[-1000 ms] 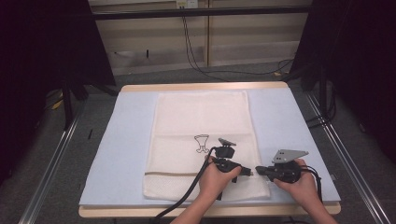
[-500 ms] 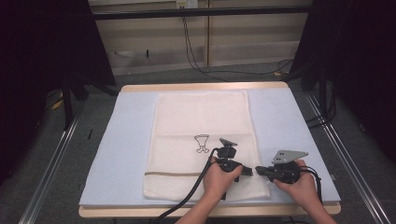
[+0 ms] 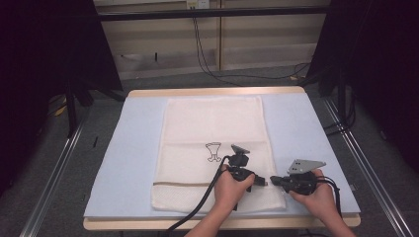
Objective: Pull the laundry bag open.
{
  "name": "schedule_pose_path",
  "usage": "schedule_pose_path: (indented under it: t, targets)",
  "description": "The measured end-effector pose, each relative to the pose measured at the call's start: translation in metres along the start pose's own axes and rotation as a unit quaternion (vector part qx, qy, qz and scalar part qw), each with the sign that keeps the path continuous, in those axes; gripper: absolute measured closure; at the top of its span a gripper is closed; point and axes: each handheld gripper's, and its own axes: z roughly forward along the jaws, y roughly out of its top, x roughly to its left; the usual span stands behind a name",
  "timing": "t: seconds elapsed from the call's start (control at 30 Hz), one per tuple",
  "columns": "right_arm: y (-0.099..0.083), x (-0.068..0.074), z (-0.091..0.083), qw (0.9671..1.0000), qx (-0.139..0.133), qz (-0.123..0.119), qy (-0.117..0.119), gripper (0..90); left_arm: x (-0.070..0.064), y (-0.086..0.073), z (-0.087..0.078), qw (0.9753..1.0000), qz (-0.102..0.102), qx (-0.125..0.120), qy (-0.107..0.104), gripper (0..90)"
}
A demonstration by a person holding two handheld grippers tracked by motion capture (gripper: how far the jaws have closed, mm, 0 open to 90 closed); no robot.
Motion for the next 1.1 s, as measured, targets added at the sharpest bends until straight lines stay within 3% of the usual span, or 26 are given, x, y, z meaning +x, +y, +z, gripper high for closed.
schedule_pose_path:
  t: [0.47, 0.83, 0.9, 1.1]
  targets:
    - [0.0, 0.0, 0.0, 1.0, 0.001, 0.008, -0.001, 90.0, 0.005, -0.001, -0.011, 1.0, -0.004, -0.001, 0.003, 87.3]
    - [0.001, 0.0, 0.0, 1.0, 0.003, 0.009, -0.001, 90.0, 0.005, 0.0, -0.012, 0.9999, -0.006, 0.005, -0.007, 87.3]
    - [0.001, 0.0, 0.0, 0.9999, 0.003, 0.01, 0.0, 90.0, 0.006, 0.0, -0.014, 1.0, -0.008, 0.003, 0.0, 87.3]
    - [0.001, 0.0, 0.0, 0.9999, 0.004, 0.01, -0.001, 90.0, 0.007, 0.0, -0.015, 0.9999, -0.01, 0.006, -0.009, 87.3]
